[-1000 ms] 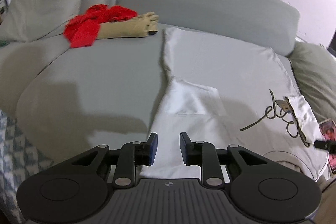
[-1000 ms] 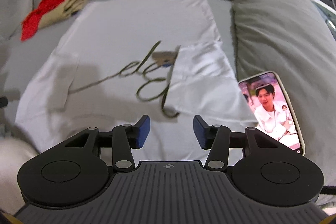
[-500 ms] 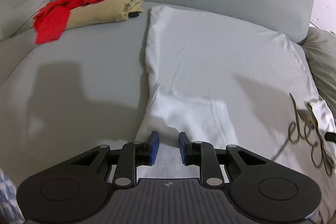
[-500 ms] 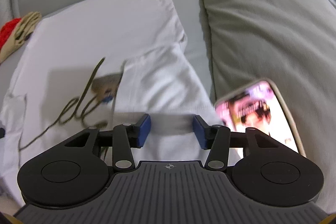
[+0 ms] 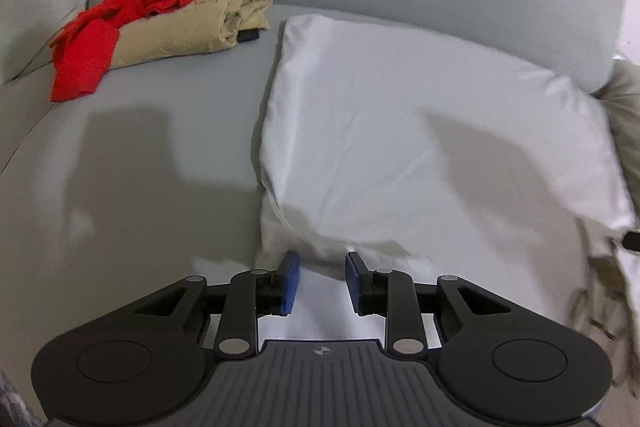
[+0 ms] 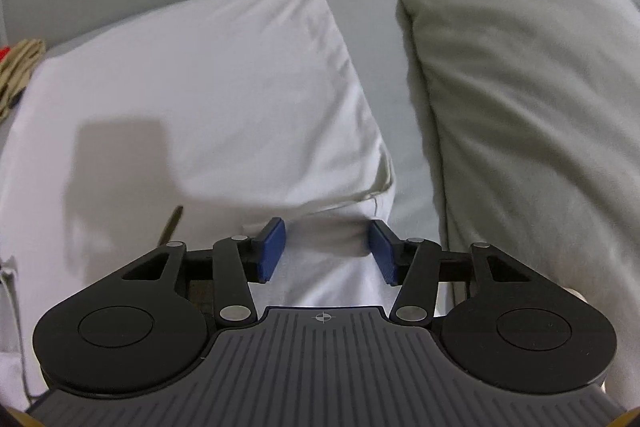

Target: Fold clothes

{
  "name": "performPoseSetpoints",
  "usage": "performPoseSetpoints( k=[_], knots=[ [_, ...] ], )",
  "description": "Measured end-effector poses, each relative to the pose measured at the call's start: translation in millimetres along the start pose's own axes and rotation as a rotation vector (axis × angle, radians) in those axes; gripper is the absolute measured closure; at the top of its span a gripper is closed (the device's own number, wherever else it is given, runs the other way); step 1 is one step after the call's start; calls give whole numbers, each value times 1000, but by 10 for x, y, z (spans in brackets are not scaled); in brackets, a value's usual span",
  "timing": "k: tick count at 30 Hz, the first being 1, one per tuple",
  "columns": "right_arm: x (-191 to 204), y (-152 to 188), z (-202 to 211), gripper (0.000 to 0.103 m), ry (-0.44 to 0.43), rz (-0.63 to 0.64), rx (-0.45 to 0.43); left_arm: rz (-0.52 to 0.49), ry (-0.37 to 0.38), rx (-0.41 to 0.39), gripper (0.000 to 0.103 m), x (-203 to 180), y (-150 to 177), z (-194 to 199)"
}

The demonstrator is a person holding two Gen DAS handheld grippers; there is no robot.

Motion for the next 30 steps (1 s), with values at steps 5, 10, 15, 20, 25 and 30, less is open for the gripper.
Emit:
performPoseSetpoints(
  k=[5, 10, 15, 20, 25, 30],
  knots=[
    [28, 309, 467, 50, -47, 7, -60, -3, 80, 65, 69, -57, 338, 234],
    [106, 407, 261, 45, -66, 94, 26, 19, 12, 67, 73, -95, 347, 317],
    [86, 517, 774, 43, -108, 55, 1, -41, 49, 13, 63, -208, 627, 787],
    [23, 901, 886, 41, -86, 69, 71, -78, 64, 54, 63, -287, 1043, 726],
    [102, 1116, 983, 33, -61, 140, 70, -172, 80, -22, 62, -418, 1294, 985],
    [245, 1391, 1275, 31, -116, 245, 74, -202, 115, 19, 62, -569, 1529, 1034]
  ],
)
Point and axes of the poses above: each gripper's, at about its wrist camera, not at the fingertips, and z roughly against the way its jaws point, x to its left, y to its underside, the point moved 1 cm from there along -z, roughly the way its jaws point, and after that the axes turned 4 degrees about -y, right-handed, at the moved point
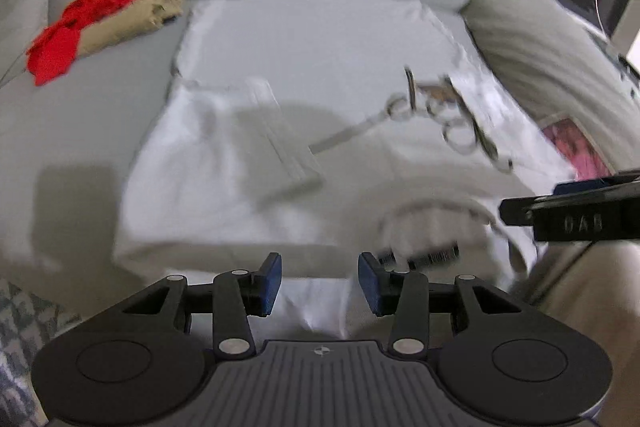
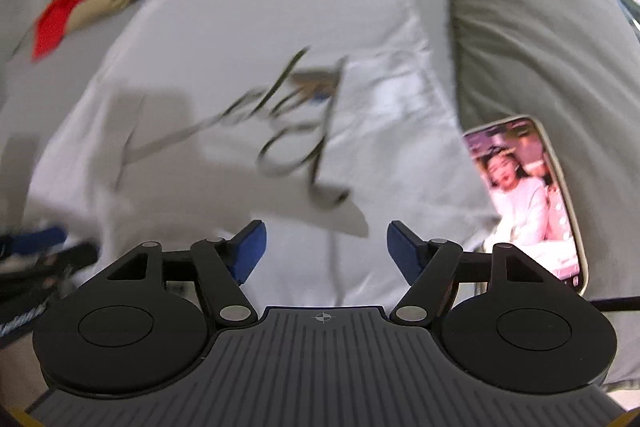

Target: Fold clothes

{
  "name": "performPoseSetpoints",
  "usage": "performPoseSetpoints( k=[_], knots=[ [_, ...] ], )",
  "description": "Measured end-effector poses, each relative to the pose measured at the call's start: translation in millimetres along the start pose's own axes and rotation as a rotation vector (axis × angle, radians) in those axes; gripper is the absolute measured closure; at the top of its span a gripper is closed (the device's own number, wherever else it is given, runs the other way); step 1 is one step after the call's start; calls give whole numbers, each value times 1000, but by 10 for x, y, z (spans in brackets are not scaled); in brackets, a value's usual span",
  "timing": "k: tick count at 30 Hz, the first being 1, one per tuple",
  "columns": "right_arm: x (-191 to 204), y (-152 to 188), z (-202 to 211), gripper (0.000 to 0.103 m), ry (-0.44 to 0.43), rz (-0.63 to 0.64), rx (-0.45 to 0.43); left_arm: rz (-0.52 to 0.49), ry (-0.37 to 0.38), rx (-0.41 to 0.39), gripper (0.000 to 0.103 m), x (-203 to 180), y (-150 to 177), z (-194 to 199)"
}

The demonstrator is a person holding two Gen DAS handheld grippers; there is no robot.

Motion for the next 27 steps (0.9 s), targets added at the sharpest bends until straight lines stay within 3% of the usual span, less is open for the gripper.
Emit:
performPoseSetpoints(
  k=[2, 3, 4, 6, 9, 12, 15, 19, 22, 27],
  knots=[
    [89, 118, -28, 35, -26, 54, 32, -16, -11, 51, 61, -66, 50, -114],
    [132, 174, -48, 35, -37, 79, 48, -25, -29, 59, 53, -75, 63, -154],
    [164, 206, -89, 32, -41, 99, 65, -30, -43, 65, 52, -80, 70, -177],
    [199, 215, -101, 30, -22, 139, 57, -17, -55, 66, 54, -71, 45, -109],
    [221, 217, 38, 37, -49, 133, 29, -37, -79, 1, 56, -103, 60, 22],
    [232, 236, 40, 38, -60, 141, 23, -17, -93, 42, 54, -83, 39, -131],
    [218, 250, -130, 28, -39, 157, 47, 16, -80, 57, 53, -29, -8, -146],
    [189, 199, 72, 43, -75, 122, 47, 10, -62, 6, 54, 22, -60, 154],
    [59, 73, 397, 40, -146, 46, -13, 32, -55, -45, 54, 125, -167, 428],
    [-280, -226, 1070, 28, -277, -90, -183, 106, -24, -187, 50, 392, -454, 943]
  ],
)
Point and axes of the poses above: each gripper's, at about its wrist camera, not at the fingertips, and z roughly against the way its jaws point, x to its left, y to its underside, the point moved 1 cm from there along -z, roughly the way its jaws point, and after that the axes turned 4 degrees about -y, right-handed, at the moved point
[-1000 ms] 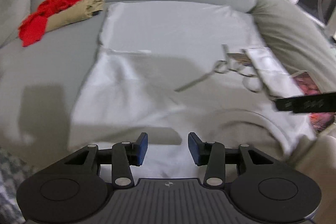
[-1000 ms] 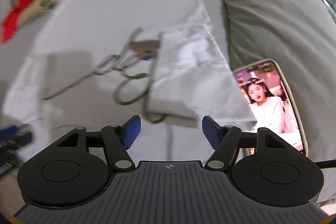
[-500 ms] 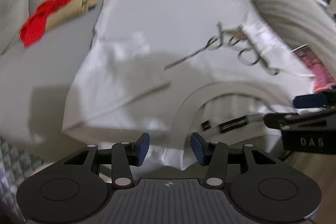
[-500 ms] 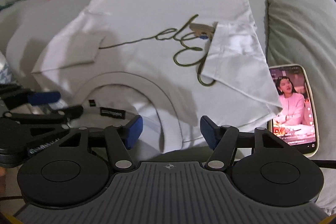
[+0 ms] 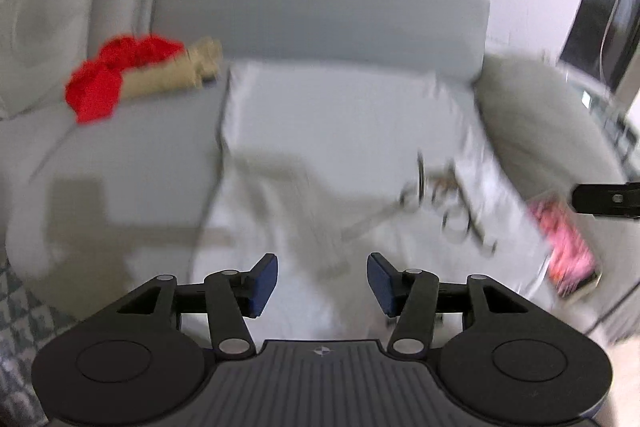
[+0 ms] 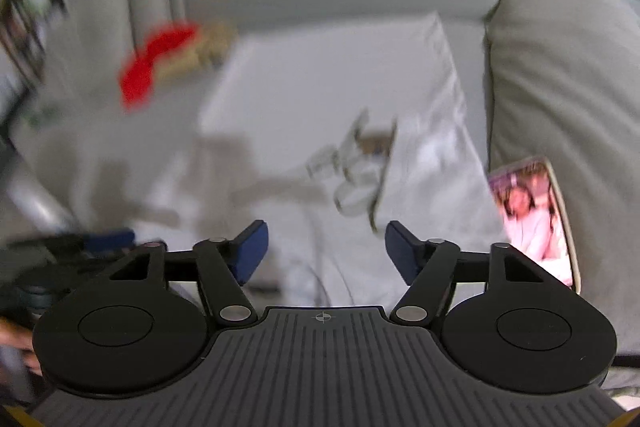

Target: Fold clothes

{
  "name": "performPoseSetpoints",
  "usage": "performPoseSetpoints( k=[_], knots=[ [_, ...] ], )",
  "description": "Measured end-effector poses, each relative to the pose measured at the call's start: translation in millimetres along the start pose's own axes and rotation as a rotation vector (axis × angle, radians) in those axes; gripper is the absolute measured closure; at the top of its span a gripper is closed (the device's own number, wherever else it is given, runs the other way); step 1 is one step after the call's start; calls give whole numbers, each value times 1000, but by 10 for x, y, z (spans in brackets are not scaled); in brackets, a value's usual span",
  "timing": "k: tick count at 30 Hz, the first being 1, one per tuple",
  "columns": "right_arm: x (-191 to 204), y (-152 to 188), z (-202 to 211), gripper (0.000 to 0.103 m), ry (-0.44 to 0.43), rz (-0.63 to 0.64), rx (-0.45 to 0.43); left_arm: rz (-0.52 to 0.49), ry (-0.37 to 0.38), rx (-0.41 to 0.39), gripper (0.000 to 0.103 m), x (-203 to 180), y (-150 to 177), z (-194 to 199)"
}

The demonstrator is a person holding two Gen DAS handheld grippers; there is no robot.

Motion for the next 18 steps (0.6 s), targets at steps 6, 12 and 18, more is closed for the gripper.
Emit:
performPoseSetpoints(
  k=[6, 12, 18],
  knots=[
    [-225, -396, 387, 14, -20, -122, -181, 123, -13, -56, 37, 339, -412, -25],
    [-476, -796, 220, 22, 54, -197, -186, 211, 14, -25, 33, 602, -820, -290],
    [-693, -1307, -192, 26, 155, -187, -153, 235, -9, 4, 31, 709, -1187, -920]
  ],
)
Point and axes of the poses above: each gripper's, at about its wrist camera, not at the fingertips, and z roughly against the way its jaws point, x to its left, y to its underside, the point moved 1 cm from there along -z, roughly the way its jaws point, and after that the axes turned 4 degrees about -y, right-handed, at the moved point
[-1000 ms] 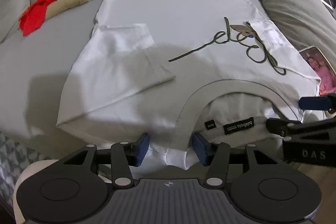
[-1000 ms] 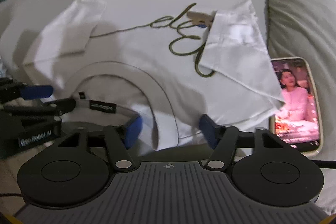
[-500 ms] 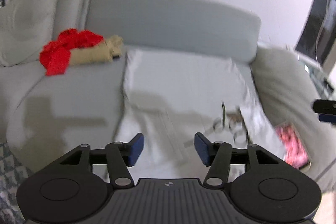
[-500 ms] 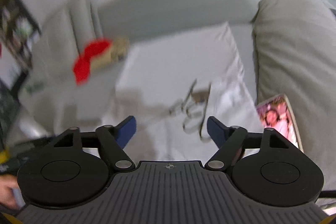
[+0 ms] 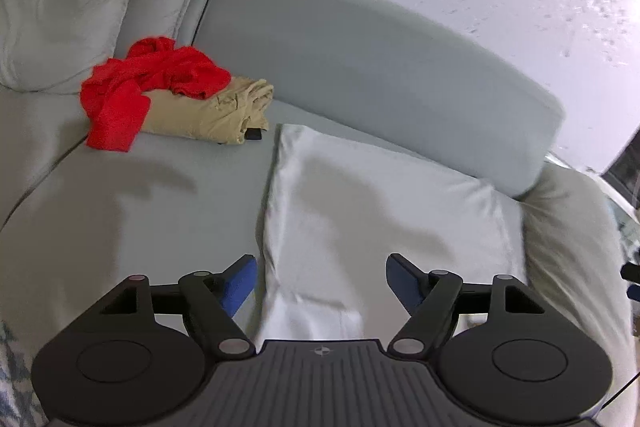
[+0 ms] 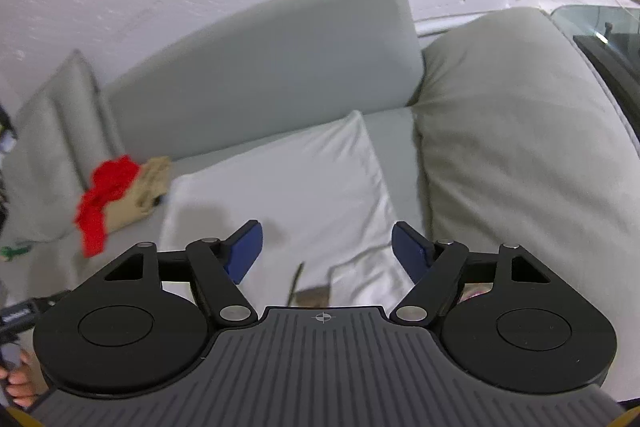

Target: Fold clothes

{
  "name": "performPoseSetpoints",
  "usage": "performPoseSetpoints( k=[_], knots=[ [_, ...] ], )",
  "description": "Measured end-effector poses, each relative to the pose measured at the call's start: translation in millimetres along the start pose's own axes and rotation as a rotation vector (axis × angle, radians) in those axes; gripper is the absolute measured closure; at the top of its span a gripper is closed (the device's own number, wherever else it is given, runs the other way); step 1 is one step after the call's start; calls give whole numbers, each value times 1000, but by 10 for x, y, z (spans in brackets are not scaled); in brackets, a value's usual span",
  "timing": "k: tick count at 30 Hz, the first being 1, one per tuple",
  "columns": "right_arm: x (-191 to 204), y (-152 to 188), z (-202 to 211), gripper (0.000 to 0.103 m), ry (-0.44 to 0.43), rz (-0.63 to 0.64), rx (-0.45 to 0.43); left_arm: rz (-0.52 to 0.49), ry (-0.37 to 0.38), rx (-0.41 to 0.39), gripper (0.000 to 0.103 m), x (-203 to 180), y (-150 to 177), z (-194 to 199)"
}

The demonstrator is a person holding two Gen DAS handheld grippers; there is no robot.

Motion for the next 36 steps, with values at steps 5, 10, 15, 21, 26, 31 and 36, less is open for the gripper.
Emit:
performPoseSetpoints(
  k=[5, 10, 15, 21, 26, 31, 36],
  knots=[
    [-167, -211, -824, 28, 12, -56, 90, 15, -69, 37, 34, 70, -93, -846],
    [-336, -267, -1604, 29, 62, -79, 120, 20, -100, 23, 34, 154, -303, -1462],
    [-562, -547, -2264, 28, 20, -140, 103, 45, -58, 3, 44, 292, -608, -2058],
    [-944, -877, -3020, 40, -52, -281, 126, 85, -43, 46, 51, 504, -885, -2728],
    [-1135, -1004, -3324, 41, -108, -276, 106, 122, 51, 52, 51, 608, -1071, -2944],
    [-1148, -1155, -3507, 48, -177, -251, 45, 100, 127, 51, 51, 626, -1162, -3021],
    [-979, -1269, -3791, 62, -174, -172, 62, 40, 146, 28, 52, 594, -1163, -3029]
  ],
)
Point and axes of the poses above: each gripper's, at about its wrist camera, not at the fingertips, and z roughly against the way its jaws point, x to its left, y to its underside, the point moved 1 cm from there along -z, roughly the way its jaws point, and after that the axes turned 4 degrees about -y, right-handed, at the moved point
